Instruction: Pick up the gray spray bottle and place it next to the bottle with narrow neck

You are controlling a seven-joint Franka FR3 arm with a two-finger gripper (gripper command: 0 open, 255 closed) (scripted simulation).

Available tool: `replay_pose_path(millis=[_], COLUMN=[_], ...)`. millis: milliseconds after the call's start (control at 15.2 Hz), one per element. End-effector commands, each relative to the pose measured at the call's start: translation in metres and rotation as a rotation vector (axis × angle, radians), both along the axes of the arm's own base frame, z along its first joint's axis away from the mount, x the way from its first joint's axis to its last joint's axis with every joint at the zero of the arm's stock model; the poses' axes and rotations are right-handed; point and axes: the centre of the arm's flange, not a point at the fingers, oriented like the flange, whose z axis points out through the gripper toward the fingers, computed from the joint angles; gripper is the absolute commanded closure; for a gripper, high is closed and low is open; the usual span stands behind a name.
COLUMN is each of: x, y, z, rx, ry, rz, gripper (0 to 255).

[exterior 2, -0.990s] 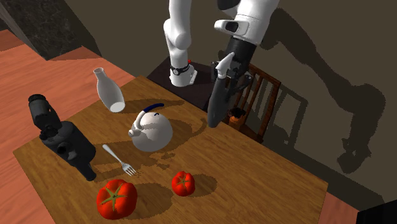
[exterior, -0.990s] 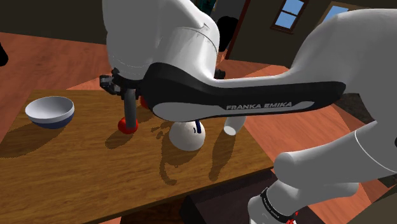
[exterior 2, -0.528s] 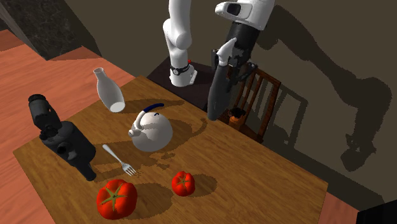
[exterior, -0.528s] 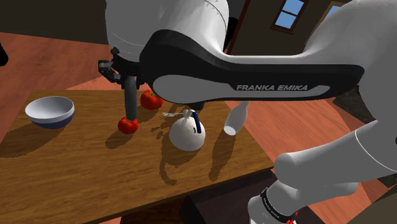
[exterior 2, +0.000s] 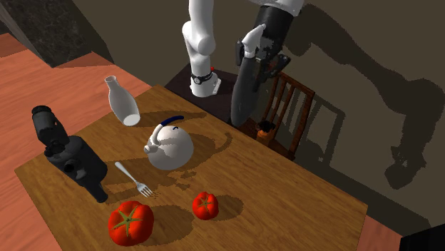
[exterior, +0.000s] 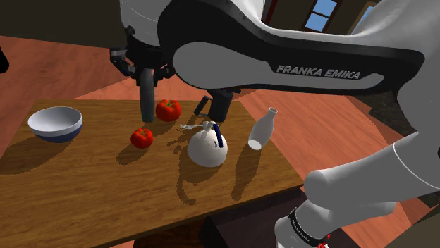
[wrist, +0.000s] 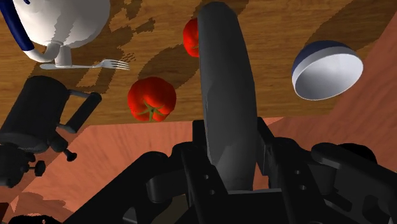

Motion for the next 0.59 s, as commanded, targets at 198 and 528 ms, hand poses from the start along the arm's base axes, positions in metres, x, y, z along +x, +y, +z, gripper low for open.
replay_pose_path(millis=[198,528], x=[-0.001,-0.003], y=[-0.060,-0.126], z=[0.003,0.003], rx=[0.001,0.001], ry=[0.000,0.000], rz=[0.000,0.000], gripper=[255,255])
